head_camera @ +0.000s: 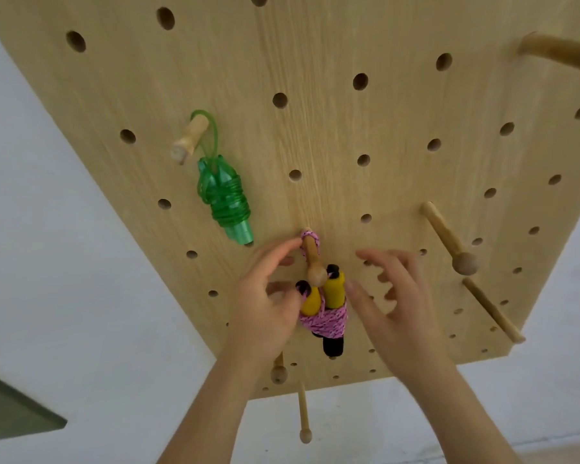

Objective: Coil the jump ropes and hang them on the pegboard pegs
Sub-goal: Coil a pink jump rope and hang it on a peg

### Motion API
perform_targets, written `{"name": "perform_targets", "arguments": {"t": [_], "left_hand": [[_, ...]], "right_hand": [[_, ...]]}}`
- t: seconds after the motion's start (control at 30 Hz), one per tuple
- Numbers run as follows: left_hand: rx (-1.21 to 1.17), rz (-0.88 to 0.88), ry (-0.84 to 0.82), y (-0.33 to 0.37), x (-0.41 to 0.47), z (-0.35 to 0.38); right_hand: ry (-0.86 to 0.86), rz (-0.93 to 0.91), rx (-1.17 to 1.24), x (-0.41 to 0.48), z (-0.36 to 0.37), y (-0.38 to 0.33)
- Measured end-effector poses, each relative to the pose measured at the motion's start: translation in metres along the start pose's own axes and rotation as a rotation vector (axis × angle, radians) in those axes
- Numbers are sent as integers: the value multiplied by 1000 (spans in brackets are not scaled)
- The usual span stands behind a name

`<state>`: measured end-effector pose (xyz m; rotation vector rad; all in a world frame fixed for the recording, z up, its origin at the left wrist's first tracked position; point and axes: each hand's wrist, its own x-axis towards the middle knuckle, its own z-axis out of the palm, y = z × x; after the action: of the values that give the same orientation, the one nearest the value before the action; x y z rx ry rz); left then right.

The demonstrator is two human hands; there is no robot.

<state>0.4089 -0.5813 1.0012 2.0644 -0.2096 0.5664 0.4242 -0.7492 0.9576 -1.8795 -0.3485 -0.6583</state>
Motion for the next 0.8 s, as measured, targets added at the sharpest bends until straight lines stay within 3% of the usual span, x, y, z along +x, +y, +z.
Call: {"name": "perform_targets", "arguments": {"t": [0.07, 0.13, 0.33, 0.6, 0.7, 0.8], "left_hand": [[-22, 28, -150, -1, -11, -1], [46, 68, -190, -4, -10, 1], [179, 98, -17, -16, 5, 6], [280, 117, 0, -21, -26, -15], [245, 28, -23, -22, -64, -52], [170, -159, 8, -29, -111, -94]], "right_hand": [[-73, -25, 56, -14, 9, -2], [-167, -37, 62, -19, 23, 0], [-189, -58, -72, -12, 45, 6], [-128, -39, -168, -27, 38, -15], [-205, -151, -204, -46, 38, -37], [-404, -259, -191, -69, 55, -64]]}}
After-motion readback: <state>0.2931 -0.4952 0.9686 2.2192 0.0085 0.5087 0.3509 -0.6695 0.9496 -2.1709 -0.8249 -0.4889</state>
